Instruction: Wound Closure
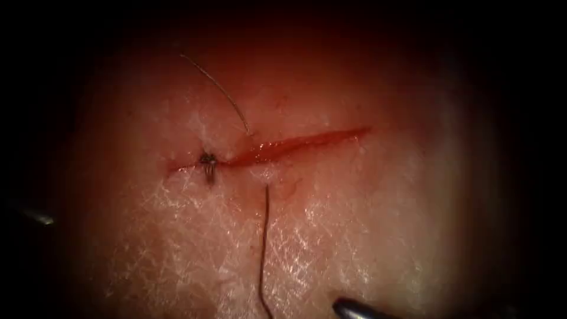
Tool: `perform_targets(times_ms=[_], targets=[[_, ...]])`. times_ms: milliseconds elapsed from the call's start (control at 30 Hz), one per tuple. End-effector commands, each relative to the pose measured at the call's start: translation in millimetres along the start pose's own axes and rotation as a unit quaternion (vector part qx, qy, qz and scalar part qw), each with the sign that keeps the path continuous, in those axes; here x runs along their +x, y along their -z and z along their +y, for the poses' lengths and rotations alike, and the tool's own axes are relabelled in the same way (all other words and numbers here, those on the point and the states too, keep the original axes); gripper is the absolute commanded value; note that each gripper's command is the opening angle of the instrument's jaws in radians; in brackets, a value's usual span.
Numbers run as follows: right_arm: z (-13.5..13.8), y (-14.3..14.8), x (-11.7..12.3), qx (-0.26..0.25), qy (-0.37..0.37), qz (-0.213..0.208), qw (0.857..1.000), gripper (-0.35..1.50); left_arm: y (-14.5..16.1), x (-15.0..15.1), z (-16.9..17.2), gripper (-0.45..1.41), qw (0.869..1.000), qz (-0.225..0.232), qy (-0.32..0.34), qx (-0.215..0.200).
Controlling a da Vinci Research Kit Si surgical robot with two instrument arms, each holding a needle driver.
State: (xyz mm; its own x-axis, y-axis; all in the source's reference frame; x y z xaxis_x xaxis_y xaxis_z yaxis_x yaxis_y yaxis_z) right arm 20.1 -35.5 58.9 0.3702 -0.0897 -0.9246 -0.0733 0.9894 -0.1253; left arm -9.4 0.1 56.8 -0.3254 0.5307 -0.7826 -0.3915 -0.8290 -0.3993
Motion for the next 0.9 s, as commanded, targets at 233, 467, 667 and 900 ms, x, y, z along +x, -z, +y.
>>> perform_targets(times_ms=[233, 467, 667, 900], targets=[[-0.7, -0.1, -0.5, 0.001, -0.004, 0.0, 1.0, 1.41, 0.2, 6.6, 3.8, 1.28, 0.998, 0.031, 0.041, -0.021], [-0.7, -0.1, -0.4, 0.0, -0.007, 0.0, 1.0, 1.41, -4.8, 10.9, 6.6, 1.15, 0.992, 0.053, 0.089, -0.07], [-0.6, 0.2, -0.3, 0.001, -0.008, 0.0, 1.0, 1.4, -8.3, 9.9, 4.2, 1.08, 0.994, 0.051, 0.093, -0.04], [1.0, 0.9, 0.2, -0.004, -0.019, -0.007, 1.0, 1.34, -10.8, 5.2, -0.1, 0.93, 0.983, 0.051, 0.173, -0.034]])
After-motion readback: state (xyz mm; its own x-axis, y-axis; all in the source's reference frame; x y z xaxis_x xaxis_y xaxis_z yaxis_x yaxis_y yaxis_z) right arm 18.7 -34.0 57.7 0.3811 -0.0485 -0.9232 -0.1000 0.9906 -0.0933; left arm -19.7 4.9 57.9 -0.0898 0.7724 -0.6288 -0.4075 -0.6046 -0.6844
